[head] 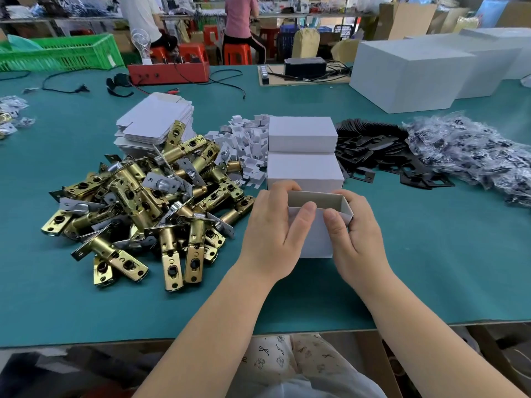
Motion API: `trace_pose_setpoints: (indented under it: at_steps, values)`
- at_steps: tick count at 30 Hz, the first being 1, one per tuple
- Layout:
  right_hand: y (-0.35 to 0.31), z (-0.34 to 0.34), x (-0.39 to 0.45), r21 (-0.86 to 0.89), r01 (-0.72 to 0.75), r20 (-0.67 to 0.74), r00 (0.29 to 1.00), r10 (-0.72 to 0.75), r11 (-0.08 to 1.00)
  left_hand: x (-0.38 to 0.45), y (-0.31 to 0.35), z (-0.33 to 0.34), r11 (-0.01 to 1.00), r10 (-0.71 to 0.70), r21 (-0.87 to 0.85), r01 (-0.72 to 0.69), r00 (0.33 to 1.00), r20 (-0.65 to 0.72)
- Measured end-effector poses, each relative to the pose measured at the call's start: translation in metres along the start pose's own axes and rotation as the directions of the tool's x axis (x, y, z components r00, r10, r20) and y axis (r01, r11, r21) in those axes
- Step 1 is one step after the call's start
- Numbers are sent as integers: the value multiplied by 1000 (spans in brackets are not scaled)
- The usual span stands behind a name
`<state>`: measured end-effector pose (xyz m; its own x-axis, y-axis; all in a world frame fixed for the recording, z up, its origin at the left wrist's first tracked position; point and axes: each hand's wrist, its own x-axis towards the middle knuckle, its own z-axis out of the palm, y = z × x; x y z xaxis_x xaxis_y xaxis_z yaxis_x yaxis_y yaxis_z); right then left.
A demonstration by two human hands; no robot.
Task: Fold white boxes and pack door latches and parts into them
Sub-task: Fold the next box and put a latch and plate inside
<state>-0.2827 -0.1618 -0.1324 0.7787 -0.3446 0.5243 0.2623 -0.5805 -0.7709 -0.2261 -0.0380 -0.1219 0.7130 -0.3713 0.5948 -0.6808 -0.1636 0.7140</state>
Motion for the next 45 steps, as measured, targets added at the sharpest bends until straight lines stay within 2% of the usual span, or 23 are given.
trace_pose_setpoints:
  at_steps: [4,7,9,10,11,12,13,15,17,20,22,24,26,28,31,36,42,45]
  values:
    - [-1,-2,1,19,-56,41,998,55,998,-2,-3,-2,999,-35,-23,35,999,14]
    - [-2,-2,0,10,-60,19,998,60,998,1,-2,-10,983,-129,-131,129,992,6]
    - [0,-3,0,-12,-31,-27,999,30,999,8,-2,-19,973,-211,-104,208,977,-18]
    - [1,-4,0,-52,7,-59,998,-10,999,13,-3,-26,970,-242,-18,241,969,-43]
    - [1,-4,1,-94,39,-84,995,-47,995,20,-6,-34,953,-263,136,271,962,-78]
    - [2,-5,1,-119,52,-98,993,-64,991,26,-10,-45,893,-282,329,305,952,-117]
    - [2,-5,2,-127,45,-99,993,-58,991,32,-14,-57,792,-299,510,337,941,-158]
    - [2,-4,2,-122,31,-89,995,-42,992,40,-22,-79,568,-358,743,355,919,-165]
    - [1,-4,2,-123,42,-83,995,-53,991,47,-28,-88,435,-473,847,305,878,-74]
    - [-1,-3,2,-117,49,-85,995,-59,992,59,-34,-88,404,-559,890,209,827,60]
    - [-1,-3,2,-120,51,-87,994,-62,991,63,-37,-87,399,-575,897,192,814,82]
    - [-1,-3,1,-133,49,-89,994,-62,990,62,-39,-89,422,-554,887,188,828,89]
    - [0,-3,1,-148,53,-100,993,-68,988,60,-37,-93,487,-506,848,207,859,81]
    - [-1,-1,2,-150,59,-107,991,-75,987,60,-36,-100,546,-448,804,235,893,44]
    - [-2,0,2,-144,63,-115,990,-80,988,57,-39,-107,629,-429,714,307,903,-11]
    - [-1,0,2,-141,69,-119,989,-86,988,44,-50,-111,771,-368,486,411,911,-186]
    - [-1,1,2,-122,51,-125,990,-66,991,45,-52,-108,884,-233,326,336,919,-317]
    - [-2,2,2,-122,43,-123,991,-58,992,52,-42,-105,936,-211,199,291,914,-346]
